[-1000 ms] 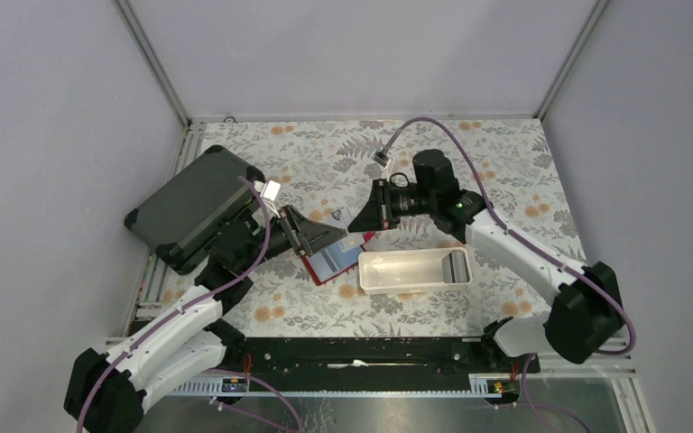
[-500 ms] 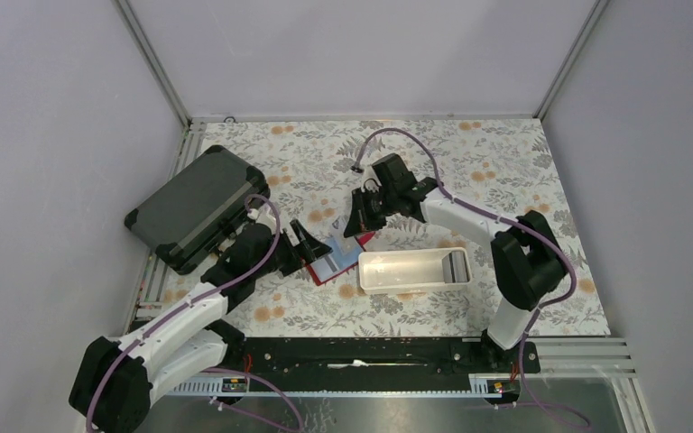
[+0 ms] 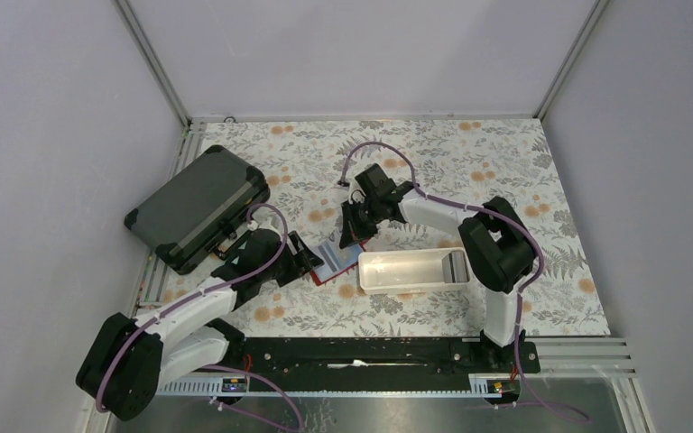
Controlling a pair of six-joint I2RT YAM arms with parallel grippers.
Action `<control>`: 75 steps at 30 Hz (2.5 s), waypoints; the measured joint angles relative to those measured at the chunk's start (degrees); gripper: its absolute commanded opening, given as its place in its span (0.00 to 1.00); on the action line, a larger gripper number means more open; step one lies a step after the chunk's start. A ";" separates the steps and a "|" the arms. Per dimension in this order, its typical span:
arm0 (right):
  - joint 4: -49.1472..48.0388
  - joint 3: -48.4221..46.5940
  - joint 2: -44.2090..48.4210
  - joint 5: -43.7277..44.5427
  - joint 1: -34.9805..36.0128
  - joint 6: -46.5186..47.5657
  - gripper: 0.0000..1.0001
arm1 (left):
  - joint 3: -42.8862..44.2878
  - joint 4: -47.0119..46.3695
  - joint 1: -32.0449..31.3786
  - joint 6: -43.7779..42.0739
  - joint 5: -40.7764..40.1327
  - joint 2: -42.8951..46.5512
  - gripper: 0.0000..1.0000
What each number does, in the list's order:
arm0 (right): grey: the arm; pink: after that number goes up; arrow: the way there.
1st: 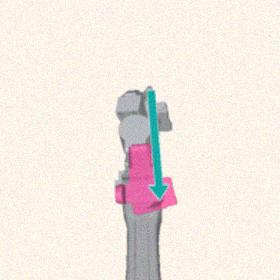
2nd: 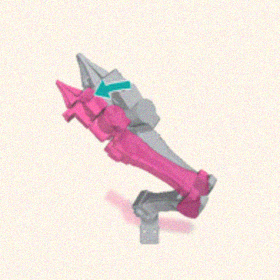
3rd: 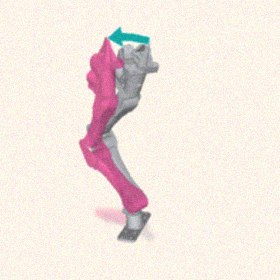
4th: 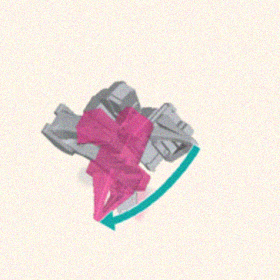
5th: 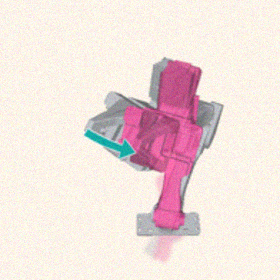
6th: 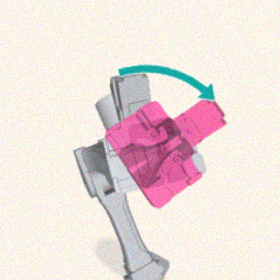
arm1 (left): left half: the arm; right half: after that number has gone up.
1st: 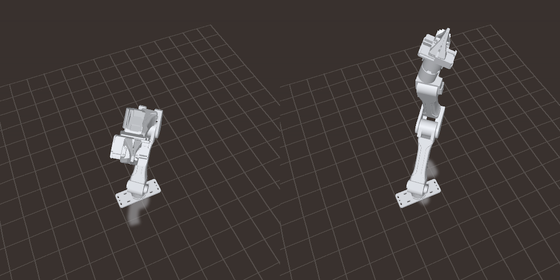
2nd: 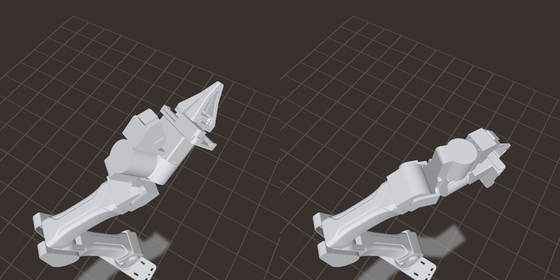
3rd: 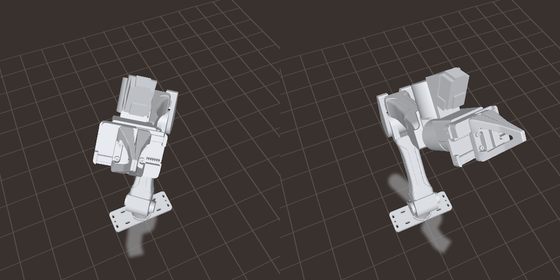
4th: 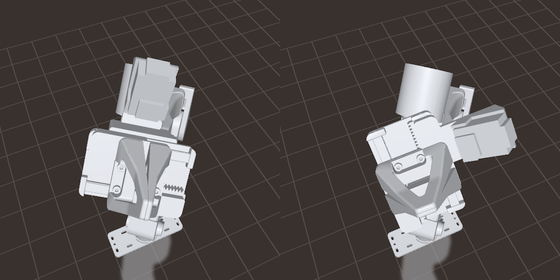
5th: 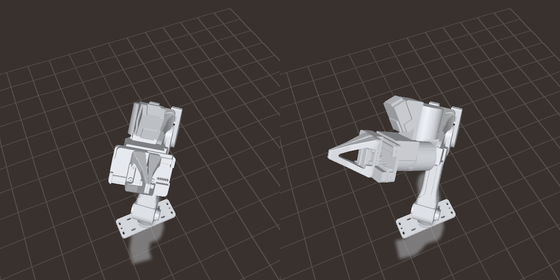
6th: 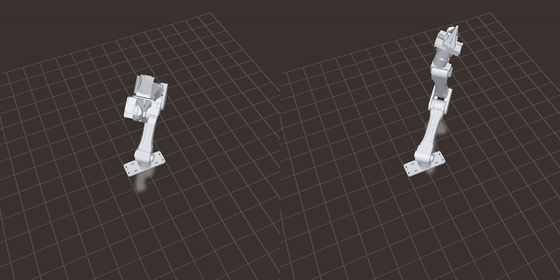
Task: Put the credit cards into the card holder
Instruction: Insert the credit card into the card holder.
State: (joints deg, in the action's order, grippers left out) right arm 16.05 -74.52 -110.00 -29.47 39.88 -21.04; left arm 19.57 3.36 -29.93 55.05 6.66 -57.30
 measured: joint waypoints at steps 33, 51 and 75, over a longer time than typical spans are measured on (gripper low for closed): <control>-1.77 -0.50 -4.13 -0.11 0.52 -0.26 0.00 | -0.50 -7.65 0.76 -1.27 -2.10 -9.14 0.52; -2.23 -0.52 -4.28 -0.50 0.52 -3.63 0.00 | -0.48 -7.32 0.76 -2.34 -3.26 -9.20 0.45; -6.01 1.77 -4.31 -1.57 -1.81 -4.83 0.00 | -0.22 -7.82 0.76 -3.21 -4.72 -10.34 0.39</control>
State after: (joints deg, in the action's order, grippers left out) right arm 10.04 -72.75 -114.30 -31.05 38.06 -25.87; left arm 19.35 -4.47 -29.17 51.83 1.93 -67.64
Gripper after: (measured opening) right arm 0.020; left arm 0.395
